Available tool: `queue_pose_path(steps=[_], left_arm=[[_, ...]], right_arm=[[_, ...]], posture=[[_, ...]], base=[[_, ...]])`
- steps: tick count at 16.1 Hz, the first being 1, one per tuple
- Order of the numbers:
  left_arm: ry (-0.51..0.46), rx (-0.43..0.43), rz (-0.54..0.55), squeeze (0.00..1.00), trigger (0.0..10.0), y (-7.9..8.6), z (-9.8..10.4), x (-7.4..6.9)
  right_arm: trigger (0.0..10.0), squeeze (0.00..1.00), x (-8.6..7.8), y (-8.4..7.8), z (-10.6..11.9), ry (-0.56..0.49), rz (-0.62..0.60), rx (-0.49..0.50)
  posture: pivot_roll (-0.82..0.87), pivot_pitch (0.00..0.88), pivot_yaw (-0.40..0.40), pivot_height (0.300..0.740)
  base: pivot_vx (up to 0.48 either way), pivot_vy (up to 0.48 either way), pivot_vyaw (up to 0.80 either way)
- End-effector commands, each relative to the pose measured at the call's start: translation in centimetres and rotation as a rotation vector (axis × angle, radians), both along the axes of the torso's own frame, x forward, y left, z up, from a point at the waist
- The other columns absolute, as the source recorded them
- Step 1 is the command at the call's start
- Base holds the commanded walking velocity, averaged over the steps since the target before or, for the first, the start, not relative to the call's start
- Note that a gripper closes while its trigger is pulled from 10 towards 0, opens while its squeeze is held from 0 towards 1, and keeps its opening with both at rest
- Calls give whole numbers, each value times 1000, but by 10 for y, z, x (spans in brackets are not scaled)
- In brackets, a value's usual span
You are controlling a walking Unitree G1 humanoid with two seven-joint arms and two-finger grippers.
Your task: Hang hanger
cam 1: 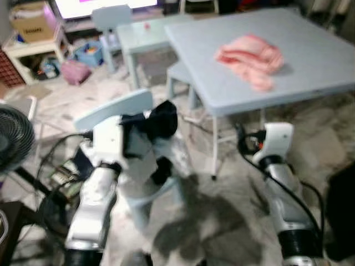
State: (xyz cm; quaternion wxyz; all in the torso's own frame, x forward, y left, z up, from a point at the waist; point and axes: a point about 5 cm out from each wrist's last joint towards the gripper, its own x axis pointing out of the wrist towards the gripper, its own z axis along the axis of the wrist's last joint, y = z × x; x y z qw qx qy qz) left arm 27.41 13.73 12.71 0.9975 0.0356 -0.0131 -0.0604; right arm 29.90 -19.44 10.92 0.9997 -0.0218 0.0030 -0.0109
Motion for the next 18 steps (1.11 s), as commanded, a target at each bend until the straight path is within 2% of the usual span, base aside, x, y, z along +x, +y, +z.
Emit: queue_pose_path(steps=[1,10,12,16,18], left_arm=[[-36,9,4,0,10000,5,9,1],[-36,1,-1,0,10000,3,10,3],[-43,-3,-11,0,10000,-1,13,5],[-79,-6,-174,0,10000,-29,27,6],[-73,-19,-331,0,10000,-52,32,2]], right_arm=[[10000,0,2,5,4,-16,20,3],[10000,0,3,5,4,-14,19,0],[10000,0,3,4,4,-14,19,0],[10000,0,3,4,4,-16,16,0],[10000,0,3,5,4,-16,15,-2]], posture=[[-13,18,36,740],[-15,16,35,740],[-15,16,35,740],[-15,15,37,740],[-14,13,34,740]], base=[[0,-379,0],[0,-354,0],[0,-133,0],[0,0,0],[0,0,0]])
